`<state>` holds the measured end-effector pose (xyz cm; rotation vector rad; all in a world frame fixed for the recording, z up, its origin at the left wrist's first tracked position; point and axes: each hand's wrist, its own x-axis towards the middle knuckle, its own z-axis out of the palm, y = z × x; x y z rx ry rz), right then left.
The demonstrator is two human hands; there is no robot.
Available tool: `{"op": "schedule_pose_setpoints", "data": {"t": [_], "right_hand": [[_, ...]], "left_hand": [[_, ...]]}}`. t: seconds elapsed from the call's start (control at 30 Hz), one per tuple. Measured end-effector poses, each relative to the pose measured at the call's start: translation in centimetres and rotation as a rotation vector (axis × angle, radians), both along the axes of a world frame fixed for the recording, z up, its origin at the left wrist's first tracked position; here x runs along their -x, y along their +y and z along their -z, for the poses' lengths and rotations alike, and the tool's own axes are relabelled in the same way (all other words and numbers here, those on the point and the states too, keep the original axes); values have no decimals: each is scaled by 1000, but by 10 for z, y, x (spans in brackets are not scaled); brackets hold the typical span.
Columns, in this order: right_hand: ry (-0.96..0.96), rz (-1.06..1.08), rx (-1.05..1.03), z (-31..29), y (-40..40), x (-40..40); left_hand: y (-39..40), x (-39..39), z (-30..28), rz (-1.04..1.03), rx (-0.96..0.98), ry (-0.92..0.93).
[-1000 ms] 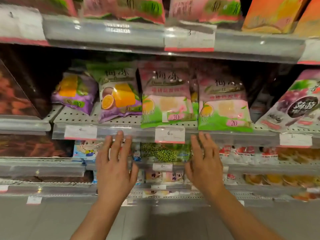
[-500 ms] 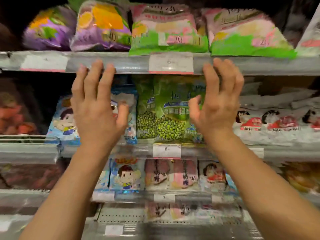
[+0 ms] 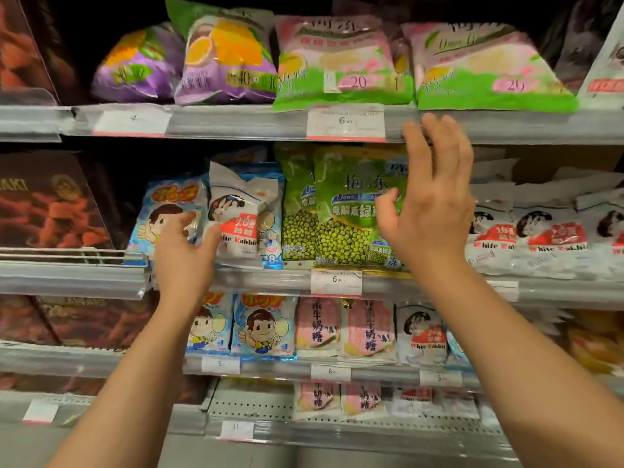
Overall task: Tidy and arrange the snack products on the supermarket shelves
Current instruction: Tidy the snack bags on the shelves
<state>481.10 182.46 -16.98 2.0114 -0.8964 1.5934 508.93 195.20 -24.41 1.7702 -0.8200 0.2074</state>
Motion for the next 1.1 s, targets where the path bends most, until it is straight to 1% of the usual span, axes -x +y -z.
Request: {"op": "schedule_pose_setpoints", "data": {"t": [0.1, 0.2, 0.3, 0.43, 0.5, 0.63, 0.7, 0.77, 0.83, 0.87, 0.9, 0.97, 1.0, 1.03, 1.1], "right_hand": [[64, 20, -9, -2, -1, 7], [124, 42, -26, -3, 1, 11], [129, 33, -83, -3, 8, 10], [162, 18, -133, -6, 13, 15], [198, 14, -140, -8, 13, 20], [240, 11, -174, -10, 16, 24], [231, -8, -204, -11, 20, 25], [194, -76, -192, -5, 27, 29], [133, -188, -159, 12, 37, 36], [91, -257, -215, 23, 44, 41], [36, -330, -351, 34, 53, 46], [-89, -488, -773, 56, 73, 54], [-172, -570, -945, 68, 78, 59], [-249, -629, -1047, 81, 80, 65], [-301, -614, -1102, 108, 78, 83]], "left_hand": [[-14, -8, -14, 41, -87, 77], [-23, -14, -19, 10, -114, 80], [-25, -11, -13, 65, -116, 134], [-27, -9, -15, 111, -179, 166], [-26, -4, -20, 135, -123, 164], [-12, 24, -23, 218, 100, 4], [-5, 44, -26, 249, 174, -64], [3, 66, -29, 309, 203, -70], [11, 93, -35, 395, 215, -46], [14, 106, -36, 441, 222, -23], [14, 119, -36, 501, 233, -2], [11, 142, -31, 616, 238, 32], [9, 151, -26, 667, 228, 28], [4, 158, -18, 709, 201, 12], [-8, 168, -1, 760, 104, -48]]}}
